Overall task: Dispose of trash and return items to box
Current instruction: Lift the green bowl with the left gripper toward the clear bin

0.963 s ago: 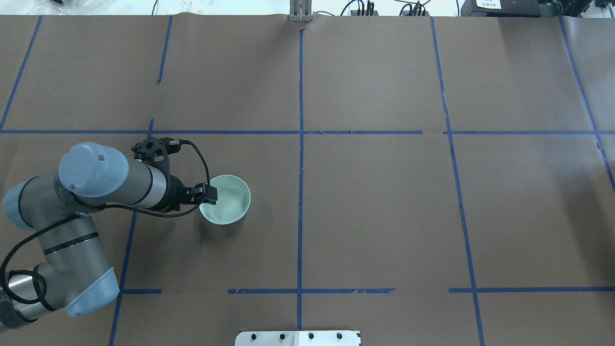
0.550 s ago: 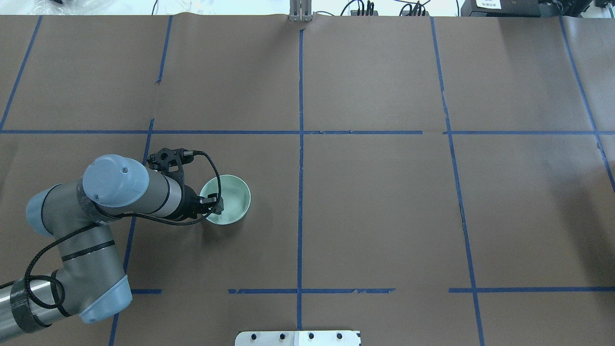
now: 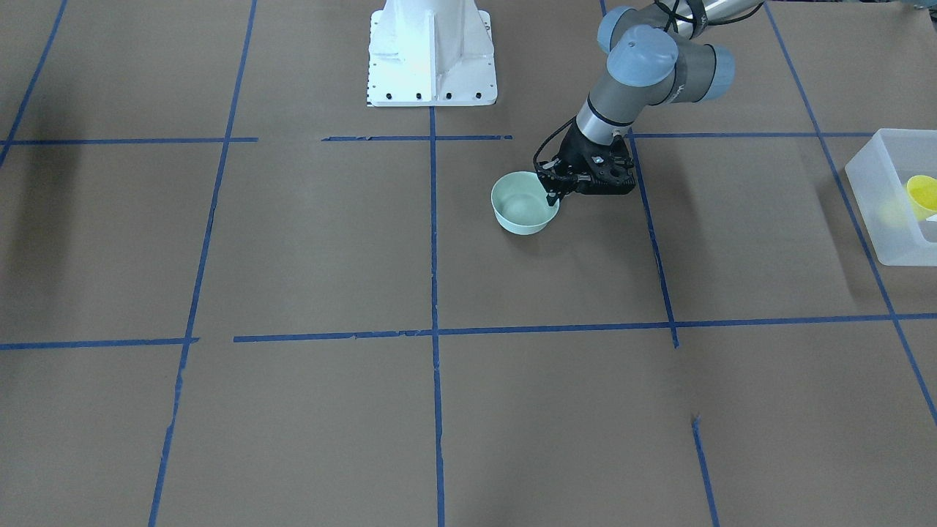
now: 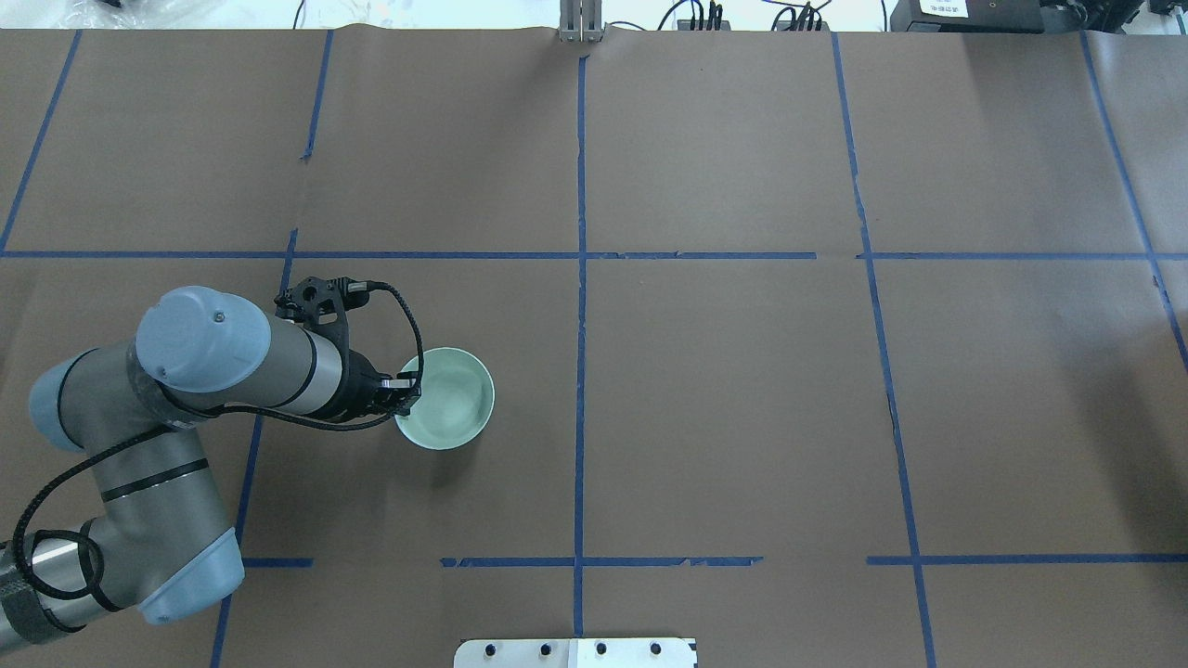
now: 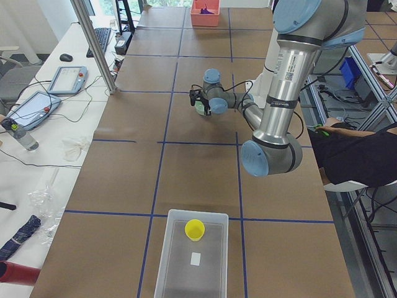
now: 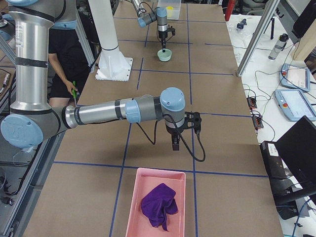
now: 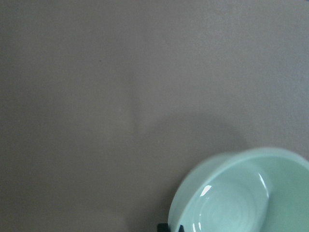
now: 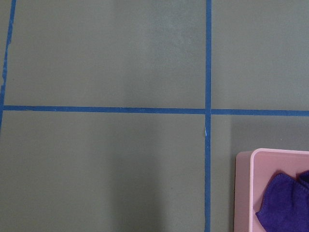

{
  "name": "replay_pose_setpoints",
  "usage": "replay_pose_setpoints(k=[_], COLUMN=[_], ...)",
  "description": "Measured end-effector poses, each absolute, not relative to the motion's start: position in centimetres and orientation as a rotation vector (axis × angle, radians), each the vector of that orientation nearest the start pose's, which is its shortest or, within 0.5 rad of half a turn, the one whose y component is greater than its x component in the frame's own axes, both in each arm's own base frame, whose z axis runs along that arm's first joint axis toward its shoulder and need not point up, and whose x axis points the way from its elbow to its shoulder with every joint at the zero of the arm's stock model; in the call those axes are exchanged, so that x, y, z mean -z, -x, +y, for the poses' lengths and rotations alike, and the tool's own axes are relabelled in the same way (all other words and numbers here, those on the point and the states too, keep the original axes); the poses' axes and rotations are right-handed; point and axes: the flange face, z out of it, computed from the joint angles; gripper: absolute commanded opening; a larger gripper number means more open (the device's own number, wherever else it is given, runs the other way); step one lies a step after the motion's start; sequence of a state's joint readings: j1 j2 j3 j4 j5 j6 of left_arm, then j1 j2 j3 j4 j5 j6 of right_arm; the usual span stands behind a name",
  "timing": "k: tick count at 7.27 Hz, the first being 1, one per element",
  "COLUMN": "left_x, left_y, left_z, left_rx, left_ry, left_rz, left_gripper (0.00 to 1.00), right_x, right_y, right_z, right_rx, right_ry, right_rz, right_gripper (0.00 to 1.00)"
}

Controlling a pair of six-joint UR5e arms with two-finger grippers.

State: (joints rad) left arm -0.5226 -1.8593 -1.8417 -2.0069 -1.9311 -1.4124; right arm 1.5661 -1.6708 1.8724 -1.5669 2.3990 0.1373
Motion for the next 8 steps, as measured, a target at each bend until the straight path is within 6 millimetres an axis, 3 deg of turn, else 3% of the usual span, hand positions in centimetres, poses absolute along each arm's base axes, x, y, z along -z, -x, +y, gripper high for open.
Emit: replay_pose_setpoints(k=[1,3,5,8], left_x=[-32.1,-32.1,-35.0,-41.6], left_y=[-43.1,-35.3,-29.0,-18.0], left_z=[-38.9,-42.2,-44.6,-47.9], left_rx=[0.162,0.228,0.207,0.075], left_ry=[0.005,-0.01,-0.079,-0.141], left_rz=[1.066,1.075,1.015,0.915], left_gripper=[0.0,0.0,0.0,0.0], right_x=[-55.3,-56.1,-57.8,-59.2], right_y=[-5.8,-5.8,-5.8,-5.1], right_z=[-45.3,-45.1,-45.0,-46.2], right_rx=[-0.037,-0.038,-0.052,-0.065], right_ry=[-0.135,-0.123,-0.091,-0.055], right_rz=[-0.837,-0.833,-0.827,-0.823], right_gripper=[1.0,1.0,1.0,1.0])
